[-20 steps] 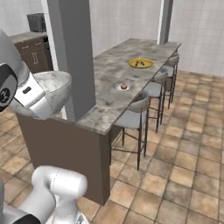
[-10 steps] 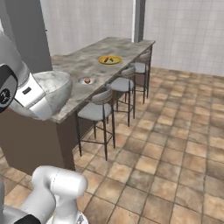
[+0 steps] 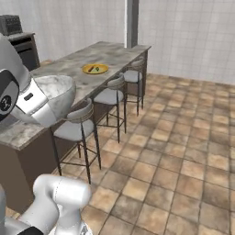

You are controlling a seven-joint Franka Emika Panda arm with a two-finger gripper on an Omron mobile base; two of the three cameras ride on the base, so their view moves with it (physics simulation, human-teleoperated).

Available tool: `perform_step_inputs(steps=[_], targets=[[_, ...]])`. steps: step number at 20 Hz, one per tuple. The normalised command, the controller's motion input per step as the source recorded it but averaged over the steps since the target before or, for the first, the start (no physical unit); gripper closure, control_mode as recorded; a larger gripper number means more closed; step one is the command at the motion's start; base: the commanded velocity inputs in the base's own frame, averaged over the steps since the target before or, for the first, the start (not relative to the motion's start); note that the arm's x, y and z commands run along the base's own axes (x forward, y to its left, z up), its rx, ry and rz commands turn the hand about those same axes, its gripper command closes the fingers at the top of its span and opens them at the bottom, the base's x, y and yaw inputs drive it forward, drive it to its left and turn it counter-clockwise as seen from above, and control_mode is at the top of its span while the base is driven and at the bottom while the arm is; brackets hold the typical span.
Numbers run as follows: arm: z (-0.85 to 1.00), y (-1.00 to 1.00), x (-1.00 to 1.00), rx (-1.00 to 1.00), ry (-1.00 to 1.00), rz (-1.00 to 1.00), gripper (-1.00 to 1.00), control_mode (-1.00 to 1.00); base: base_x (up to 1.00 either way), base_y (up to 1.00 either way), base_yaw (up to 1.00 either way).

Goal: Take the smaller bowl and place it next to the appetizer plate on the dining counter , and place the larger bowl next to the plate with cooked food.

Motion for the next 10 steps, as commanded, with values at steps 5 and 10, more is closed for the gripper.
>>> perform_step_inputs(steps=[5, 10], targets=[[0.0, 0.0, 0.0, 0.0, 0.0, 0.0, 1.0, 1.0, 1.0, -0.38, 0.0], [0.0, 0.0, 0.0, 0.0, 0.0, 0.0, 1.0, 1.0, 1.0, -0.43, 0.0]])
